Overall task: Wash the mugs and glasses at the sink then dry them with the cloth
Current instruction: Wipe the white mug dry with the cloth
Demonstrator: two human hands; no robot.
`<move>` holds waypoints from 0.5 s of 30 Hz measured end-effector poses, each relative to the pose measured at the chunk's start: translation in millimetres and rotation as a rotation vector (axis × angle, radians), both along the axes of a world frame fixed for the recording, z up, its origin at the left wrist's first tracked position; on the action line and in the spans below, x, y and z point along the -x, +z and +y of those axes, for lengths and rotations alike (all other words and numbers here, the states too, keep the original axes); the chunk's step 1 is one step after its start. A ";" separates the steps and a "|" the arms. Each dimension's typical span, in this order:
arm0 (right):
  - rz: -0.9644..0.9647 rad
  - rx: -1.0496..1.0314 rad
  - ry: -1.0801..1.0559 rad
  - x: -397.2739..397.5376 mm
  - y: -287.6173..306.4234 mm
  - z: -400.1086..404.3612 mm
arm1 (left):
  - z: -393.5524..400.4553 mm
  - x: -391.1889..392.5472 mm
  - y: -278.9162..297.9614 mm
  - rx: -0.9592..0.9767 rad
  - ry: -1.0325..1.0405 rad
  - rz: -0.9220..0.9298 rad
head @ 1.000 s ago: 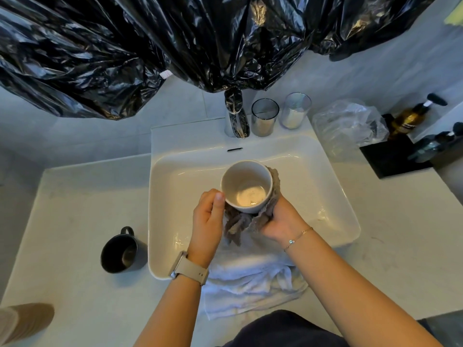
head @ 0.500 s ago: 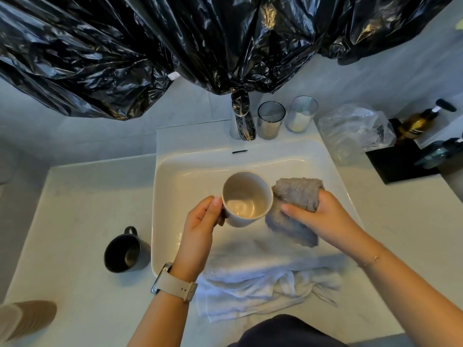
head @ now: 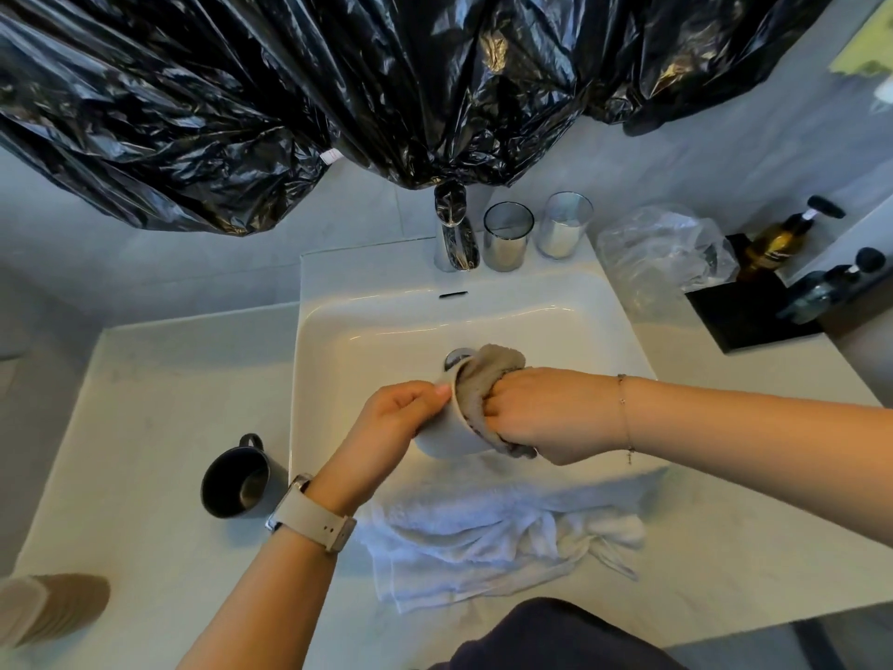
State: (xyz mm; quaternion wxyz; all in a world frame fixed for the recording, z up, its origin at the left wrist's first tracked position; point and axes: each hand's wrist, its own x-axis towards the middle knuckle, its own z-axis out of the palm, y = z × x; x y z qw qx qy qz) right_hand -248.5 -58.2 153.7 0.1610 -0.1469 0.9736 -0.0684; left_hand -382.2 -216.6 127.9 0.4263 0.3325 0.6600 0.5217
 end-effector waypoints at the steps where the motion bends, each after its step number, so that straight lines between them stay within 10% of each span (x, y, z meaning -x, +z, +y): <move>1: 0.016 0.003 0.038 3.0 -0.4 -0.3 | 1.1 -1.6 2.0 0.014 -0.028 -0.016; 9: -0.230 0.073 -0.089 4.3 -6.3 0.3 | 10.0 -6.2 1.9 0.070 0.016 -0.238; 15: -0.293 0.492 -0.516 -1.1 -13.7 -22.2 | 6.9 -8.0 -2.7 0.083 0.015 -0.197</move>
